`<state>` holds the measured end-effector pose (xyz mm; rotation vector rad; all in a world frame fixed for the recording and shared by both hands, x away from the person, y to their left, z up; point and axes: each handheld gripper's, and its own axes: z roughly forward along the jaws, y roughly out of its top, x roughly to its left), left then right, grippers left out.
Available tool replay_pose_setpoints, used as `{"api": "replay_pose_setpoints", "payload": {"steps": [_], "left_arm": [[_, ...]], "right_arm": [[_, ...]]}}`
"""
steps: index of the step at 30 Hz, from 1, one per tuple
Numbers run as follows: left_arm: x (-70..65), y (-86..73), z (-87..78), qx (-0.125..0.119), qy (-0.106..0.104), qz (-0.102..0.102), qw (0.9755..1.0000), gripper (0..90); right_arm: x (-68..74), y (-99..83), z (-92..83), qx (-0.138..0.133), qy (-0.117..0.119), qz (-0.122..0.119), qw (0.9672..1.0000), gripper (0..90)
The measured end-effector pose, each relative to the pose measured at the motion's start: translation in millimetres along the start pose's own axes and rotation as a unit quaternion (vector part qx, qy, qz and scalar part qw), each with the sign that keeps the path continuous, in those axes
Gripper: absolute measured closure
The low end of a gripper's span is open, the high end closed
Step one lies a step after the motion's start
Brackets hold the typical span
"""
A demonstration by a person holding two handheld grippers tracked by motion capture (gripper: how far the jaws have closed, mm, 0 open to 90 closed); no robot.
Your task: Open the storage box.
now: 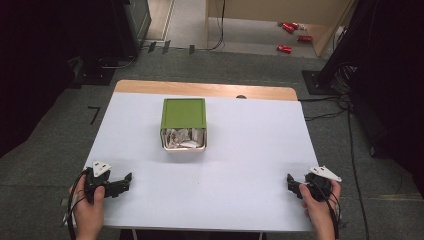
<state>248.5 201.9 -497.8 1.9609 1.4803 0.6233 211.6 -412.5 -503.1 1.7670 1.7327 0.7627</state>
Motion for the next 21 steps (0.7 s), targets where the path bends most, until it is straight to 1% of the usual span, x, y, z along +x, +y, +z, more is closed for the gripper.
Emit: {"api": "replay_pose_setpoints", "payload": {"steps": [7, 11, 13, 18, 21], "left_arm": [[0.1, -0.1, -0.2, 0.000, 0.000, 0.001, 1.0000, 10.7], [0.1, -0.1, -0.2, 0.000, 0.000, 0.001, 1.0000, 10.7], [0.1, -0.1, -0.2, 0.000, 0.000, 0.001, 1.0000, 10.7], [0.1, -0.2, -0.2, 0.000, 0.000, 0.001, 1.0000, 10.7], [0.0, -0.2, -0.3, 0.000, 0.000, 0.001, 1.0000, 10.7]], "right_arm": [[-0.2, 0.0, -0.6, -0.002, 0.000, 0.000, 1.0000, 12.5], [-3.2, 0.0, -2.3, -0.009, 0.004, 0.014, 0.9999, 17.3], [-3.2, 0.3, -2.9, -0.011, -0.003, 0.020, 0.9997, 18.3], [1.1, 5.1, -7.7, -0.022, -0.009, 0.019, 0.9995, 18.4], [4.6, 9.5, -12.2, -0.032, -0.011, 0.023, 0.9992, 19.0]]}}
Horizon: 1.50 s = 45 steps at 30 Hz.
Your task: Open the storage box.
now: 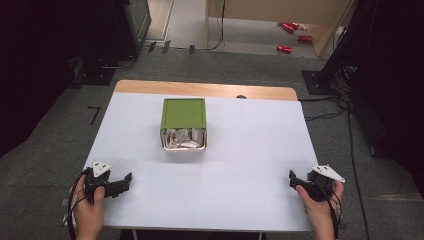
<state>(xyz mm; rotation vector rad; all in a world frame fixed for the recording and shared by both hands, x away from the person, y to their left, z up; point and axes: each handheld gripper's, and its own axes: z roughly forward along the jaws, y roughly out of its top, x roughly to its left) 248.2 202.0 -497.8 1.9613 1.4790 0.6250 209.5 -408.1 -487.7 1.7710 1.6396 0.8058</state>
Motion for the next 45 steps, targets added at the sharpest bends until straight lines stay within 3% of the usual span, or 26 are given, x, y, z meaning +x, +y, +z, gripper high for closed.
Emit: {"api": "replay_pose_setpoints", "payload": {"steps": [7, 16, 27, 35, 45], "left_arm": [[0.0, 0.0, 0.0, 0.000, 0.000, 0.000, 1.0000, 10.7], [0.0, 0.0, -0.1, 0.000, 0.000, 0.001, 1.0000, 10.7], [0.0, 0.0, 0.0, 0.000, 0.000, 0.000, 1.0000, 10.7], [0.1, 0.0, 0.0, 0.000, 0.000, 0.000, 1.0000, 10.7], [0.0, -0.1, 0.0, 0.000, 0.000, 0.000, 1.0000, 10.7]], "right_arm": [[9.6, 11.1, -7.1, -0.010, -0.006, 0.013, 0.9999, 20.3], [40.0, 31.5, -18.2, -0.028, 0.002, -0.017, 0.9995, 22.4], [62.5, 46.4, -18.2, -0.036, 0.015, -0.025, 0.9989, 23.9], [78.9, 52.8, -16.1, -0.039, 0.034, -0.012, 0.9986, 25.5], [97.0, 61.4, -15.1, -0.041, 0.036, -0.023, 0.9982, 24.1]]}}
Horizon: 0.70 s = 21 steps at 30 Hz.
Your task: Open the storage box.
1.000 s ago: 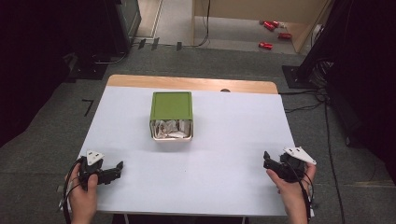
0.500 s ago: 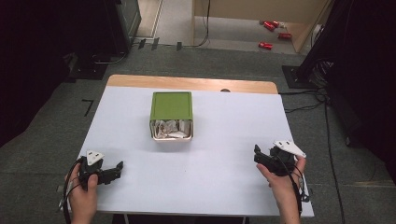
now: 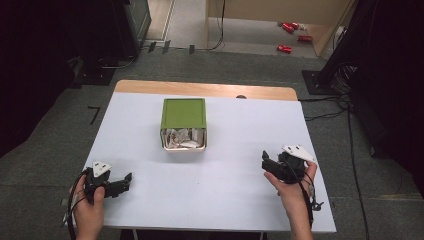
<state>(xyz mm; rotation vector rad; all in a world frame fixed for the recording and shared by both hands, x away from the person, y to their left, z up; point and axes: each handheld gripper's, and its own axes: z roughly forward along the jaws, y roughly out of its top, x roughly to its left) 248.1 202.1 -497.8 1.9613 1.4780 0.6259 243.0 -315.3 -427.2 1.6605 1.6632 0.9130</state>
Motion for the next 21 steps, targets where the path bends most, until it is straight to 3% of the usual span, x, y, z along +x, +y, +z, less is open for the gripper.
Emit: {"api": "replay_pose_setpoints", "payload": {"steps": [11, 15, 21], "left_arm": [[0.0, 0.0, 0.0, 0.000, 0.000, 0.000, 1.0000, 10.7], [0.0, 0.0, 0.0, 0.000, 0.000, 0.000, 1.0000, 10.7], [0.0, 0.0, 0.0, 0.000, 0.000, 0.000, 1.0000, 10.7]], "right_arm": [[16.2, 9.5, 4.6, -0.002, 0.020, 0.001, 0.9998, 22.9], [28.2, 14.3, 8.4, -0.001, 0.024, -0.007, 0.9997, 22.1], [45.2, 21.4, 11.8, -0.010, 0.048, -0.009, 0.9988, 19.4]]}}
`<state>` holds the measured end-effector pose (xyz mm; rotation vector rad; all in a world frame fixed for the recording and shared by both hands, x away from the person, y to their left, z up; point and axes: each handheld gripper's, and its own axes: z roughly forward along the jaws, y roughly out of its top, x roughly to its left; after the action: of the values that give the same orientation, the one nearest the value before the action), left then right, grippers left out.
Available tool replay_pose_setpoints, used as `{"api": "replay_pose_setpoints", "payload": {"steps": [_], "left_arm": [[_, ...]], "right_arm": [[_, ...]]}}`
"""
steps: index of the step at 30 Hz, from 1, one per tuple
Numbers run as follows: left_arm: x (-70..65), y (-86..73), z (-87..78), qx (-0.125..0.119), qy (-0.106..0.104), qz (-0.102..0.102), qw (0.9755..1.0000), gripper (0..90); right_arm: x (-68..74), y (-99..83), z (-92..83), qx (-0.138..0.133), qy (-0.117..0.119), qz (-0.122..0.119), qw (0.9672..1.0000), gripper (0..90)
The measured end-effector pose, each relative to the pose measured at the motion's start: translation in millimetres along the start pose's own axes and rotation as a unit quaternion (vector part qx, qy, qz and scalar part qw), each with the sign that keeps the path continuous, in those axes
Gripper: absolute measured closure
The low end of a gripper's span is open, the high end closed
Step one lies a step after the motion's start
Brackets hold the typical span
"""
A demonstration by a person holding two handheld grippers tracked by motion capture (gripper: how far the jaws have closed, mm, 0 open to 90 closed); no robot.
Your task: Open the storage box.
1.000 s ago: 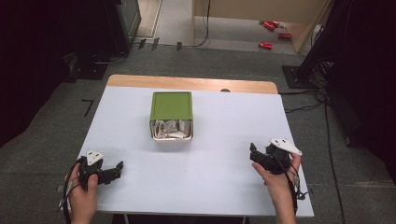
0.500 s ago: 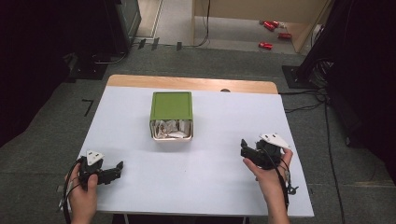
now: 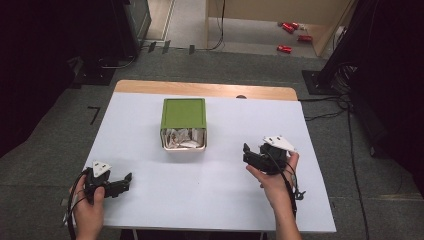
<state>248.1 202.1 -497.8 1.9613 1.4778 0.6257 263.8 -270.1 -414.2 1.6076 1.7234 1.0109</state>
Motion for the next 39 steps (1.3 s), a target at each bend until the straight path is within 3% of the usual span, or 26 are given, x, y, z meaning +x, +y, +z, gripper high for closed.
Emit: {"api": "replay_pose_setpoints", "payload": {"steps": [13, 39], "left_arm": [[0.0, 0.0, 0.0, 0.000, 0.000, 0.000, 1.0000, 10.7], [-0.1, 0.0, 0.1, -0.001, 0.000, -0.001, 1.0000, 10.7]], "right_arm": [[26.4, 7.1, 7.0, 0.000, 0.017, -0.019, 0.9997, 16.9], [76.8, 15.7, 23.7, 0.005, 0.051, -0.036, 0.9980, 15.8]]}}
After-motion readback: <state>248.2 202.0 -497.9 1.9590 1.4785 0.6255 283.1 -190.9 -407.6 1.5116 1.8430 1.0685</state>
